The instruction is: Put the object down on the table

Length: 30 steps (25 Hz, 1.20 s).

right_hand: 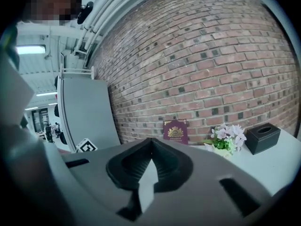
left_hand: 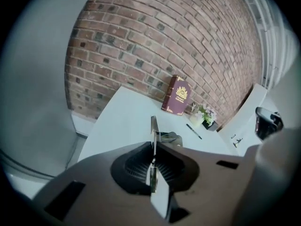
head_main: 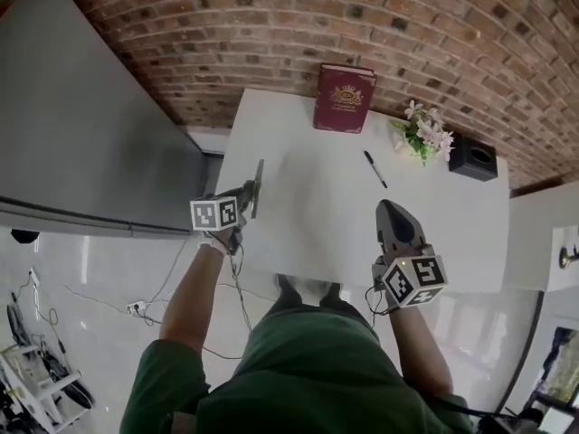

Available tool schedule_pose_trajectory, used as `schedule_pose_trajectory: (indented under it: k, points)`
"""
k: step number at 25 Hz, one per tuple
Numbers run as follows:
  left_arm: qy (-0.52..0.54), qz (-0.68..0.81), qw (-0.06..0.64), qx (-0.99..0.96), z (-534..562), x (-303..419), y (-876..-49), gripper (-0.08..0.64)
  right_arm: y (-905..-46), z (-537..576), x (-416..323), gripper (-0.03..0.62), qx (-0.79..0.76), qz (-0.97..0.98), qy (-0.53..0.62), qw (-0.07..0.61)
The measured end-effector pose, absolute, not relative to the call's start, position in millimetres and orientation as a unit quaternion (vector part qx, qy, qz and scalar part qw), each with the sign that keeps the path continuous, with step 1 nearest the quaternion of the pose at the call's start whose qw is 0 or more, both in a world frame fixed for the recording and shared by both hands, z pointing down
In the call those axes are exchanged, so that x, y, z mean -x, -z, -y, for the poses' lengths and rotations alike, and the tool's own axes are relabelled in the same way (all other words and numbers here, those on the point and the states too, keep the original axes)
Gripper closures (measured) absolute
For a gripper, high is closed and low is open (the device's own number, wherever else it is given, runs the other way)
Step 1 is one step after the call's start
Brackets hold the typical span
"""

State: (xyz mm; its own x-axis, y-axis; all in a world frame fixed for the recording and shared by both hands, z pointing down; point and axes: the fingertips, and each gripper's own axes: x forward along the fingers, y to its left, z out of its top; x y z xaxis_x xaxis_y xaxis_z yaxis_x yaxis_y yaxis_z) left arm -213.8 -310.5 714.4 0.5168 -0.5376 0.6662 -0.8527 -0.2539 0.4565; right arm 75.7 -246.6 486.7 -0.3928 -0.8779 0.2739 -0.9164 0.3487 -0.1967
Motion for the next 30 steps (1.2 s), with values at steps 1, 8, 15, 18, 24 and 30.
schedule_pose_trajectory:
  k: [1,8,15,18,24,30]
  points:
    - [-0.206,0.446,0.408,-0.77,315,212,-719,0.54,-489,247,-77,0.591,-0.555,0.814,-0.163,0.06]
    - [-0.349,0.388,0.326,-0.788,336,200,-740,0.54,-499,248,-79,0.59,-0.587,0.789,-0.173,0.06]
    - [-0.495,0.314,0.129,-0.8,338,180,-746,0.54,-502,252,-78,0.589,-0.599,0.778,-0.179,0.059]
    - [-0.51,0.31,0.093,-0.797,337,175,-750,0.54,-504,254,-78,0.589,-0.6,0.777,-0.18,0.058]
    - [-0.52,0.335,0.034,-0.785,337,173,-756,0.538,-505,256,-79,0.59,-0.597,0.779,-0.182,0.057]
    - [-0.536,0.363,-0.04,-0.761,336,174,-764,0.538,-508,252,-83,0.591,-0.593,0.781,-0.186,0.062]
